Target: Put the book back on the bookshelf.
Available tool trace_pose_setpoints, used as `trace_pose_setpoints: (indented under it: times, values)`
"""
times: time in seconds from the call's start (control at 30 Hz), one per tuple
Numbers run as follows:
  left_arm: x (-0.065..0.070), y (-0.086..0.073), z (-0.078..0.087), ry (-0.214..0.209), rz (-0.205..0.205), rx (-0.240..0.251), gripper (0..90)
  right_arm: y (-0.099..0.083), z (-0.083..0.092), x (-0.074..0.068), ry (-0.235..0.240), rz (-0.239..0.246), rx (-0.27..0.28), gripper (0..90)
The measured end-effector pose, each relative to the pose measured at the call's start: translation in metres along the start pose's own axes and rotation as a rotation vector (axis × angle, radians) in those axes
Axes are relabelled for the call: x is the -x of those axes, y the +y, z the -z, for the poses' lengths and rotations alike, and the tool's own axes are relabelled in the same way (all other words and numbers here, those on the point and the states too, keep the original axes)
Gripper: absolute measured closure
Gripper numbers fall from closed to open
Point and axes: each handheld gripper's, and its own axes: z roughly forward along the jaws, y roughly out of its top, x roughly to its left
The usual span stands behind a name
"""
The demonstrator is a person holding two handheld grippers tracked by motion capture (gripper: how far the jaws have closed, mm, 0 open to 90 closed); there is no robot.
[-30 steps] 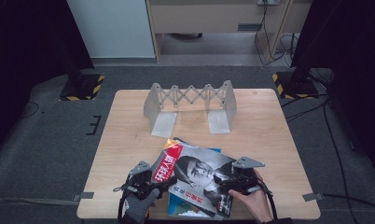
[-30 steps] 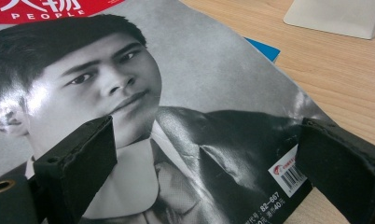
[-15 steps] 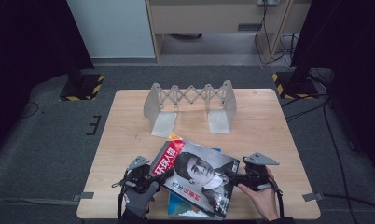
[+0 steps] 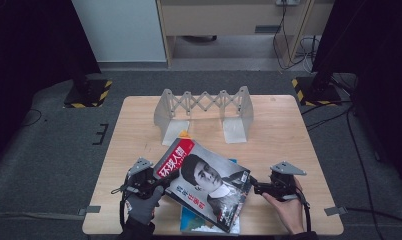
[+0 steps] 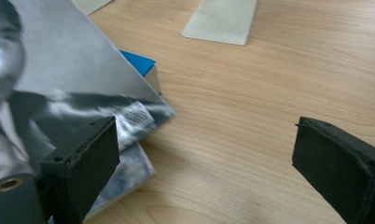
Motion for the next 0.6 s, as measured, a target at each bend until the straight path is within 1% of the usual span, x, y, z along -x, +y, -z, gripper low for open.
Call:
trace_pose_setpoints:
  times: [0.13,0.2,0.23,0.27,0.43,0.53,0.6]
  values:
    - [-0.002,0.012,0.009,-0.005,0.003,0.044,78.3,-0.001,0.001,0.007,-0.020,-0.008,-0.006,7.7]
    - [-0.003,0.018,0.013,-0.011,0.002,0.066,79.0,-0.002,0.001,0.009,-0.022,-0.010,-0.007,7.8]
    - [-0.004,0.020,0.015,-0.014,0.006,0.076,80.6,-0.002,0.001,0.011,-0.032,-0.012,-0.006,7.9]
    - [-0.004,0.023,0.017,-0.017,0.009,0.086,80.6,-0.002,0.001,0.011,-0.032,-0.012,-0.006,7.9]
    - [-0.006,0.035,0.024,-0.028,0.014,0.128,84.0,-0.004,0.001,0.018,-0.045,-0.015,-0.016,7.9]
    - [-0.005,0.042,0.027,-0.029,0.011,0.154,84.8,-0.004,0.001,0.019,-0.048,-0.024,-0.022,8.0]
    - [-0.006,0.048,0.029,-0.030,0.011,0.171,85.5,-0.005,0.001,0.021,-0.056,-0.019,-0.024,8.0]
